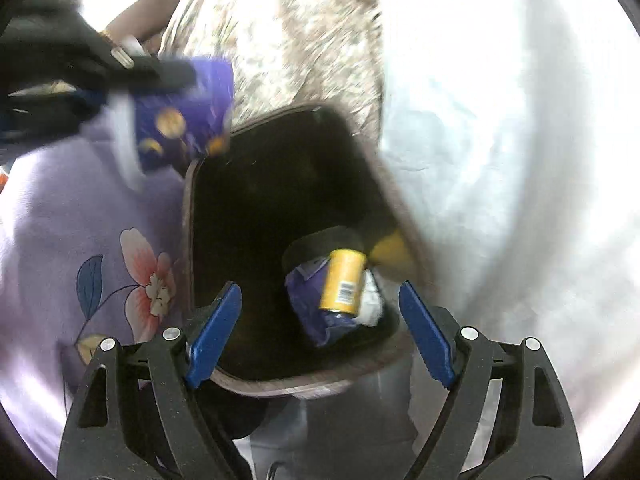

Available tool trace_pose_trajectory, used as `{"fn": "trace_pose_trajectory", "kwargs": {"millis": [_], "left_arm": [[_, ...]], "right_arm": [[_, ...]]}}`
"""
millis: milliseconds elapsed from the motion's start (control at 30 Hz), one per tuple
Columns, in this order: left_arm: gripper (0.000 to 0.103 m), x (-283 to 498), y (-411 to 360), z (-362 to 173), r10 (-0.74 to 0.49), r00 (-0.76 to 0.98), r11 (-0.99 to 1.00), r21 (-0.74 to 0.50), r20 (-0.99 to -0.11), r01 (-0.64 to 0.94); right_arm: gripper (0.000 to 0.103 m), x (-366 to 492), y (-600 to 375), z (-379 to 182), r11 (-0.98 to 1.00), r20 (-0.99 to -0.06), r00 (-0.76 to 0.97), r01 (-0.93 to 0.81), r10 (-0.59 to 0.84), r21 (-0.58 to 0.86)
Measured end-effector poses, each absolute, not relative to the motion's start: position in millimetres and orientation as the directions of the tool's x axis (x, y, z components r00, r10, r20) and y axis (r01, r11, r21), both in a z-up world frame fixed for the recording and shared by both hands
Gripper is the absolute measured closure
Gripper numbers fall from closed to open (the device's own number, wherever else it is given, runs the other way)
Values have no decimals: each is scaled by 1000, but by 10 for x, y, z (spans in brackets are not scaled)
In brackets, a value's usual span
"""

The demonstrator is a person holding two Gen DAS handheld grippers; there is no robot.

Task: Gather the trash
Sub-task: 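Open the right tool to drop the can while the left tool drops the cup, then move both tools back over the table trash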

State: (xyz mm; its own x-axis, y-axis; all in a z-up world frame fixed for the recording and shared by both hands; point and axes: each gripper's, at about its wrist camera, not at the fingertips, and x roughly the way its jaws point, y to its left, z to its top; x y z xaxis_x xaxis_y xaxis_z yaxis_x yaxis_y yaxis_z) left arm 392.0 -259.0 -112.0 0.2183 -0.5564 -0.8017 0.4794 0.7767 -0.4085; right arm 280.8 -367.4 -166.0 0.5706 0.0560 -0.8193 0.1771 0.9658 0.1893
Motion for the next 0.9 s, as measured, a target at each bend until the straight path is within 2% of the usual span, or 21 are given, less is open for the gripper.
{"fn": "trace_pose_trajectory", "kwargs": {"millis": [133,167,267,300,533,800,900], "left_arm": [[94,3929,-2771,-1345,-496,169,793,-365,-852,488],[90,3920,-2799,-1381,-483,164,797,-354,-860,488],[61,3887,-2839,-1455,-465,155,807,-345,-872,480],[54,3878,-2840,-1458,-467,158,807,-346,-870,479],[51,3736,-2730,-1274,-484,209,803,-336,-850,492],[33,3340,-2227,-723,-519,379,802,-282,-767,527],[30,3153,-1982,-555,-512,447,813,-246,-733,529]], "right_arm": [[22,2568,-3696,-1574,966,-788,615,185,28,178],[22,2516,-3689,-1564,968,-783,621,183,22,173],[21,2409,-3674,-1531,968,-768,640,185,11,168],[20,2393,-3675,-1533,969,-767,642,183,12,169],[19,2329,-3708,-1563,961,-759,651,201,14,190],[19,2299,-3573,-1465,964,-737,674,159,52,214],[19,2293,-3439,-1356,967,-713,697,123,76,224]]}}
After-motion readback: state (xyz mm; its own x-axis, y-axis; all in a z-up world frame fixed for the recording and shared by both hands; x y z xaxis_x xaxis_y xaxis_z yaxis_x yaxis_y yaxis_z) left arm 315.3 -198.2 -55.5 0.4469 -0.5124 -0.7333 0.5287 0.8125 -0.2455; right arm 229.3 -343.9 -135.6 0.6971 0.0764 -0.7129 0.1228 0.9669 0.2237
